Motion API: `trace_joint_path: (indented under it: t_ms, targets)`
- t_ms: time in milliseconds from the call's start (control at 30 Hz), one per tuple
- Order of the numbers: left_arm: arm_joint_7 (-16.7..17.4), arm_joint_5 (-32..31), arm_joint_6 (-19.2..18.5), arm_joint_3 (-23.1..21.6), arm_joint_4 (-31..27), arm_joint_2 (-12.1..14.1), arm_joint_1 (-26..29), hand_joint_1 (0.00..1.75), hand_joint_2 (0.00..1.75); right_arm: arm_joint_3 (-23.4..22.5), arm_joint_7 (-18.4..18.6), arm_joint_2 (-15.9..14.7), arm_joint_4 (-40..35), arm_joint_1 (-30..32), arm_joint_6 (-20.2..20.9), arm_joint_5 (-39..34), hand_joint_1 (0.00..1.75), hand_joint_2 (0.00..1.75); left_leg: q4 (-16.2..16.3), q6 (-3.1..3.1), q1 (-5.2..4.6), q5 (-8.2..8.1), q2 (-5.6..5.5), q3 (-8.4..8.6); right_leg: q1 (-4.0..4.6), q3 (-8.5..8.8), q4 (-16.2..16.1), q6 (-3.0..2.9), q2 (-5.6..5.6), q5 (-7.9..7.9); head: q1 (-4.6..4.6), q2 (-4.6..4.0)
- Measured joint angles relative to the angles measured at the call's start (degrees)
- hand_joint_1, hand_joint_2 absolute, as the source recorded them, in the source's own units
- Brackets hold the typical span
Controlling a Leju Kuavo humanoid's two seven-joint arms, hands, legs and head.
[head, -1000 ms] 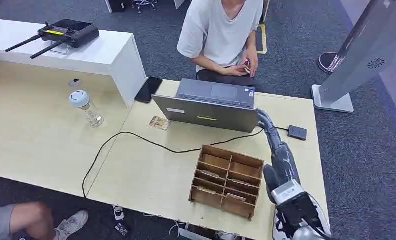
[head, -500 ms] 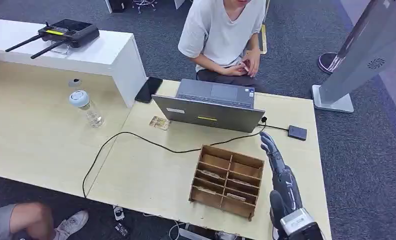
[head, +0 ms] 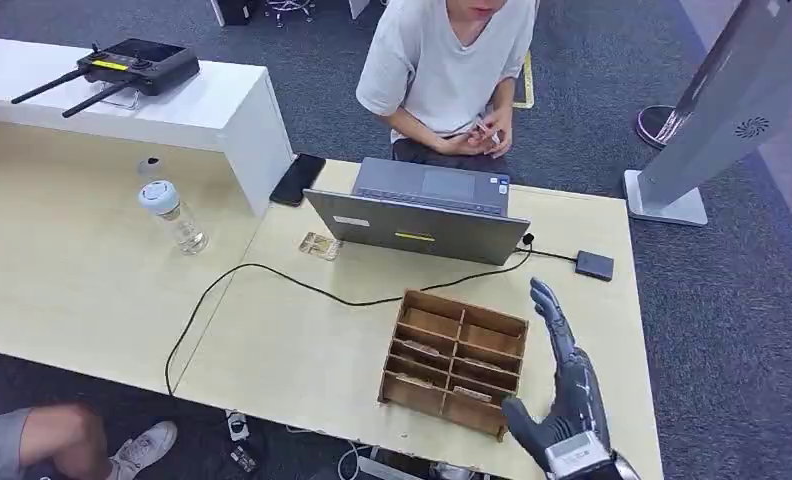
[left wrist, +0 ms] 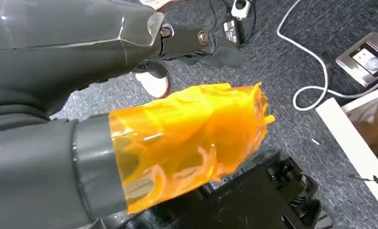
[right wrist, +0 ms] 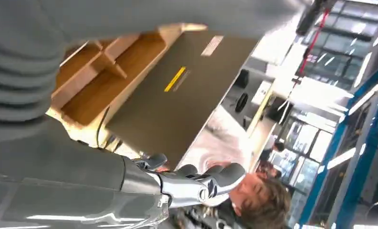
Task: Pass the card to the sensor for recognition and then transmit it.
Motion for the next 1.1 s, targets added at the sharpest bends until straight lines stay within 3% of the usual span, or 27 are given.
trace_joint_path:
  t_ms: [467, 767, 1100]
  targets:
    - [1.83, 1.09, 0.48, -1.44, -2.19, 0.76, 0.14, 0.00, 0.00, 0.00, 2.84, -0.48, 0.00, 0.05, -7.10, 13.98, 0.00, 1.75, 0.00, 0.00, 0.00, 0.00, 0.00, 0.00, 0.00, 0.00, 0.00, 0.00, 0.00, 0.00, 0.02, 0.00]
    - [2.38, 1.05, 0.26, -2.08, -2.64, 1.09, 0.16, 0.00, 0.00, 0.00, 3.85, -0.98, 0.00, 0.03, -8.35, 18.19, 0.00, 1.75, 0.00, 0.00, 0.00, 0.00, 0.00, 0.00, 0.00, 0.00, 0.00, 0.00, 0.00, 0.00, 0.00, 0.00]
    - [2.91, -0.42, -1.47, -2.08, -3.08, 1.07, 0.13, 0.00, 0.00, 2.19, 7.39, -2.86, 1.34, -1.11, -10.53, 30.19, 0.00, 1.75, 0.00, 0.00, 0.00, 0.00, 0.00, -0.01, 0.00, 0.00, 0.00, 0.00, 0.00, 0.00, 0.00, 0.00]
